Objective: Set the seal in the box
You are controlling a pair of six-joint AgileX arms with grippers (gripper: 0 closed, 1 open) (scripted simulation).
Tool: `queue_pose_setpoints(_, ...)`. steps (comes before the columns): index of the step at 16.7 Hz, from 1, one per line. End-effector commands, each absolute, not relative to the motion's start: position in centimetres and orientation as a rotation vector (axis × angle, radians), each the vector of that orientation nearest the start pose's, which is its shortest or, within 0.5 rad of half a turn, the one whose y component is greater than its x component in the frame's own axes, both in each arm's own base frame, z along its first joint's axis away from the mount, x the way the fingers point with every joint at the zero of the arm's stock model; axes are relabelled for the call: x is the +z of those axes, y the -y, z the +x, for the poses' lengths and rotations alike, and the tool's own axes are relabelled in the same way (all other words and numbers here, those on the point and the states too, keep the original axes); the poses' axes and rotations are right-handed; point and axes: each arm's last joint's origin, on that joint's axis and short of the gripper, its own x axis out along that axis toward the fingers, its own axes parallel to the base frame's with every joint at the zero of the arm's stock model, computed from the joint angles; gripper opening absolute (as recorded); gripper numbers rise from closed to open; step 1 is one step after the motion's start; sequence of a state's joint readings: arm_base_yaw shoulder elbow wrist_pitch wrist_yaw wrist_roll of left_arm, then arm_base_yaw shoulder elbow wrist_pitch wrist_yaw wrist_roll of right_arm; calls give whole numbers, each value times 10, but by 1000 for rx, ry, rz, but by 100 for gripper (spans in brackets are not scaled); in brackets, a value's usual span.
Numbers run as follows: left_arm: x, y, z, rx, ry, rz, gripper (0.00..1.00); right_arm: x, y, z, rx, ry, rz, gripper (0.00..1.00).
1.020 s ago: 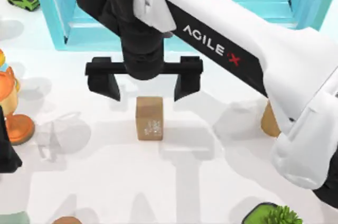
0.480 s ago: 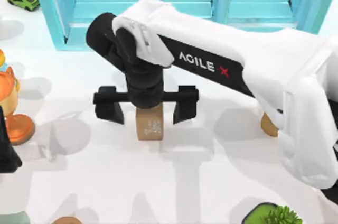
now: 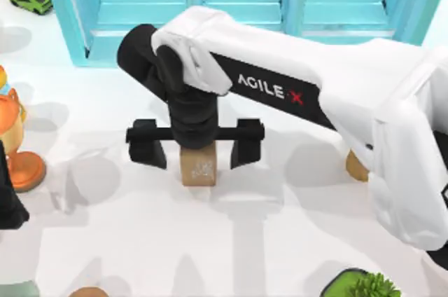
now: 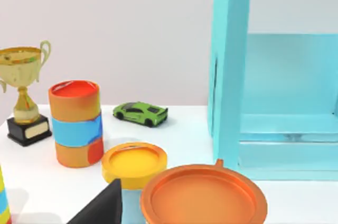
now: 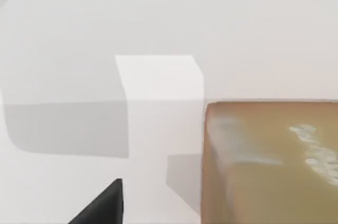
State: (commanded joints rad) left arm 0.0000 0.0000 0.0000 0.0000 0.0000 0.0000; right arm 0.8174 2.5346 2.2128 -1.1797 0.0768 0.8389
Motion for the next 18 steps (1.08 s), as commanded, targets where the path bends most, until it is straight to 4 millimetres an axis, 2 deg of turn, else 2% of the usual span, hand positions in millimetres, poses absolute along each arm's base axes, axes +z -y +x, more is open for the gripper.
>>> queue_pose_setpoints(12, 160, 1, 106, 0, 0, 0, 100, 131, -368, 340, -5, -1472, 11, 2)
queue_pose_setpoints(18, 160, 1, 106, 0, 0, 0, 100, 131, -368, 340, -5, -1472, 11, 0)
